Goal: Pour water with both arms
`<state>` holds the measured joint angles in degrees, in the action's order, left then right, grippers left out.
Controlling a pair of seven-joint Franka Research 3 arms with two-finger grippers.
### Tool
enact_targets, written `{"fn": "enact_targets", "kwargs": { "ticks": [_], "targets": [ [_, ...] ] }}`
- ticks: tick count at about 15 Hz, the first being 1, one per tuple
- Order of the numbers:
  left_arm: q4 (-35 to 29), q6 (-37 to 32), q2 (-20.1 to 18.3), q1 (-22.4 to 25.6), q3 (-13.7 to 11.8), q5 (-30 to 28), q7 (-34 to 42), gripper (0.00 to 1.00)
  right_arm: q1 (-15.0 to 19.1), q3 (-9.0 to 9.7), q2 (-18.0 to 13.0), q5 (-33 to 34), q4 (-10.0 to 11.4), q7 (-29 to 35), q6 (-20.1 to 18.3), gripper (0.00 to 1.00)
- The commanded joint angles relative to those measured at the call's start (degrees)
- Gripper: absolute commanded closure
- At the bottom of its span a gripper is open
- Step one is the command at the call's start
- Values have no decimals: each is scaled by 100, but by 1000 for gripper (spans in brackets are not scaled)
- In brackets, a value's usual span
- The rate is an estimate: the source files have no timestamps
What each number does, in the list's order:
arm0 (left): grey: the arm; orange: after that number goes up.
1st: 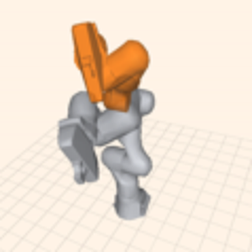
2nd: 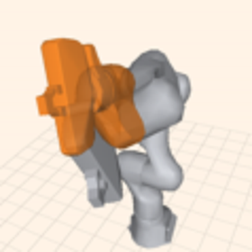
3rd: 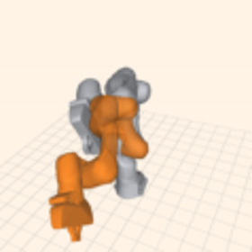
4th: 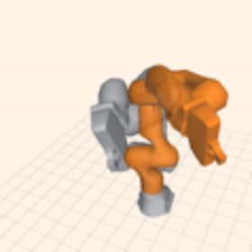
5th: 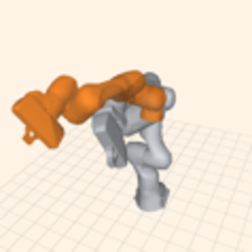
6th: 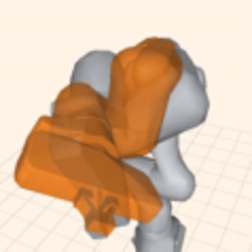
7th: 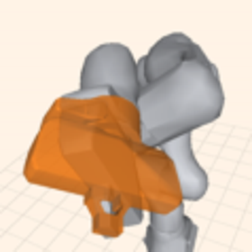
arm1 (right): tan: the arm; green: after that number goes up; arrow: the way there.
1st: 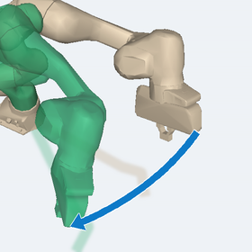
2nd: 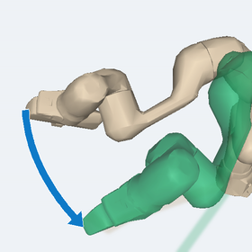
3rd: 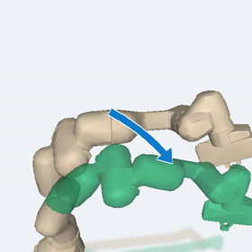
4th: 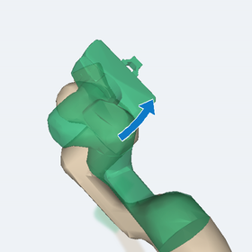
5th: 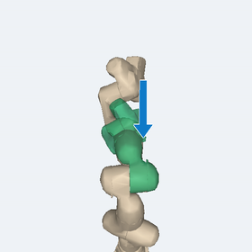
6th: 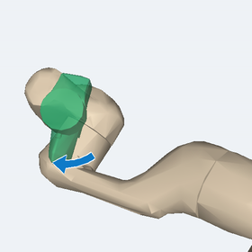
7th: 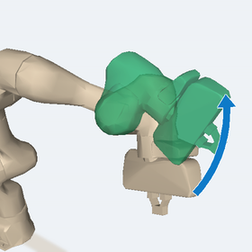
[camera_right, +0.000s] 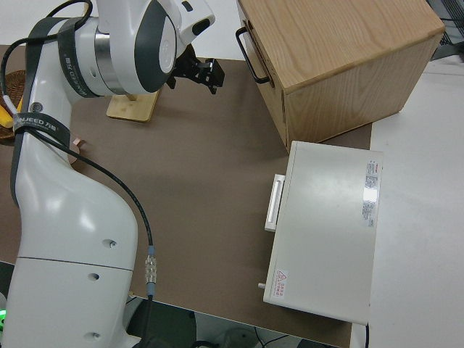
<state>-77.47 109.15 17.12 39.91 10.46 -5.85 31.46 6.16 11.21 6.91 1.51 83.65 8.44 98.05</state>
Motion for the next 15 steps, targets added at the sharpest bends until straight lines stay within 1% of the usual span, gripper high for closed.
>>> {"fn": "enact_targets", "kwargs": {
  "ticks": [1, 4, 7, 10, 12, 15],
  "targets": [
    [4, -779, -323, -299, 34, 714, -622, 0, 96, 57, -41, -45, 20, -124, 30, 9],
    [4, -1201, -481, -563, 105, 839, -1158, 0, 96, 57, -41, -45, 11, -124, 30, 9],
    [-22, -1676, -526, -1002, 140, 874, -1922, 0, 96, 57, -41, -45, 11, -124, 30, 9],
    [-31, -1791, -526, -1441, 149, 813, -2520, 0, 96, 57, -41, -45, 11, -124, 30, 9],
    [-57, -1792, -517, -1836, 149, 857, -3108, 0, 96, 57, -41, -45, 11, -124, 30, 9],
    [-66, -1835, -517, -2057, 149, 866, -3243, 0, 96, 57, -41, -45, 20, -124, 30, 9]
  ]
}}
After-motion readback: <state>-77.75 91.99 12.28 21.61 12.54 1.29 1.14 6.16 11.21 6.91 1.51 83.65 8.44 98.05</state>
